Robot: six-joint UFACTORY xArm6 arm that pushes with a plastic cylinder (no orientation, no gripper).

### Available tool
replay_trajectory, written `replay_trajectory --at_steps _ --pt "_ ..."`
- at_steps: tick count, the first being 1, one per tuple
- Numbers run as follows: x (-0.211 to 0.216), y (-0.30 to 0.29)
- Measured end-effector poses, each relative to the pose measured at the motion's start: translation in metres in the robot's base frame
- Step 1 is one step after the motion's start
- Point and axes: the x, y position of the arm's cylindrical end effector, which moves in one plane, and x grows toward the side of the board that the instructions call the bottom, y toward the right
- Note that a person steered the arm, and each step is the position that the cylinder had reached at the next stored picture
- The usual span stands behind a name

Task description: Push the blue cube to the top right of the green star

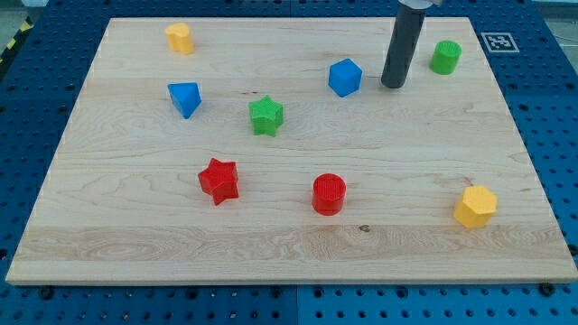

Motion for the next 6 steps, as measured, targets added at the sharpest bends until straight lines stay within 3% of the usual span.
replay_trajectory --at_steps 2,6 --pt "0.019 0.000" --pt "0.009 -0.050"
